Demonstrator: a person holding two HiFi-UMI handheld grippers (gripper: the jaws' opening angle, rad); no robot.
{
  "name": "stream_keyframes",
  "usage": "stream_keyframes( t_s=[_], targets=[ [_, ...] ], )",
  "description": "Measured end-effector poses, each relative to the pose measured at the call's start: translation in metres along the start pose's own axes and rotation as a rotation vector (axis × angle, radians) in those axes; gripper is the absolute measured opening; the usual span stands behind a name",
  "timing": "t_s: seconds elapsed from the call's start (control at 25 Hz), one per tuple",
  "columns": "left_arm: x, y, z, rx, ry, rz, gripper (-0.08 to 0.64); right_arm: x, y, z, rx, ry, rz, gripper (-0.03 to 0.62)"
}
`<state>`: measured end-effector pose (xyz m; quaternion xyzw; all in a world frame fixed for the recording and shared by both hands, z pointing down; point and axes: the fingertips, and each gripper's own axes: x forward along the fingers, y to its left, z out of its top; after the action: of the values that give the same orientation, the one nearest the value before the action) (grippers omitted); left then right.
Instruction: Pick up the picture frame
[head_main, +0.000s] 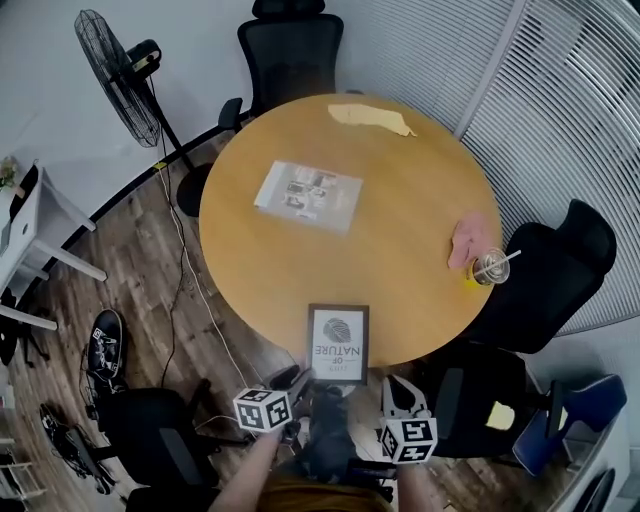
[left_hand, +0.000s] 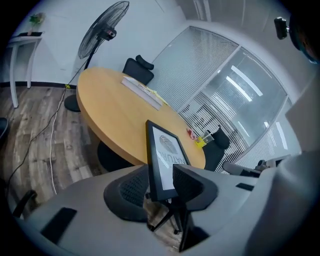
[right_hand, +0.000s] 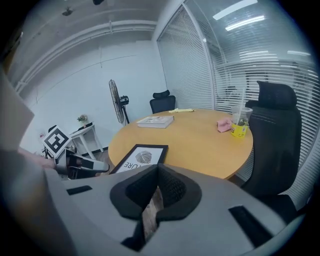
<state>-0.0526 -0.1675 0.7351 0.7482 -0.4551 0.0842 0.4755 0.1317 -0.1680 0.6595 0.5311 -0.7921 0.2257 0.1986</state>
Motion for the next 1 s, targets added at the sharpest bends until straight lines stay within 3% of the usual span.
stream_keyframes(
  t_s=[0.2,0.52,1.0],
  targets=[
    [0.018,0.004,-0.01,-0.123,0.046,-0.052,0.187,0.011,-0.012,-0.008,0.011,0.041,0.006,0.012],
    [0.035,0.007,-0.022,-0.236,0.083,-0.103,0.21,0.03,-0.026,-0.011,0.023,0.077,0.015,0.013],
    [0.047,0.005,-0.022,-0.292,0.091,-0.156,0.174,0.037,-0.032,-0.019,0.039,0.096,0.021,0.013]
  ],
)
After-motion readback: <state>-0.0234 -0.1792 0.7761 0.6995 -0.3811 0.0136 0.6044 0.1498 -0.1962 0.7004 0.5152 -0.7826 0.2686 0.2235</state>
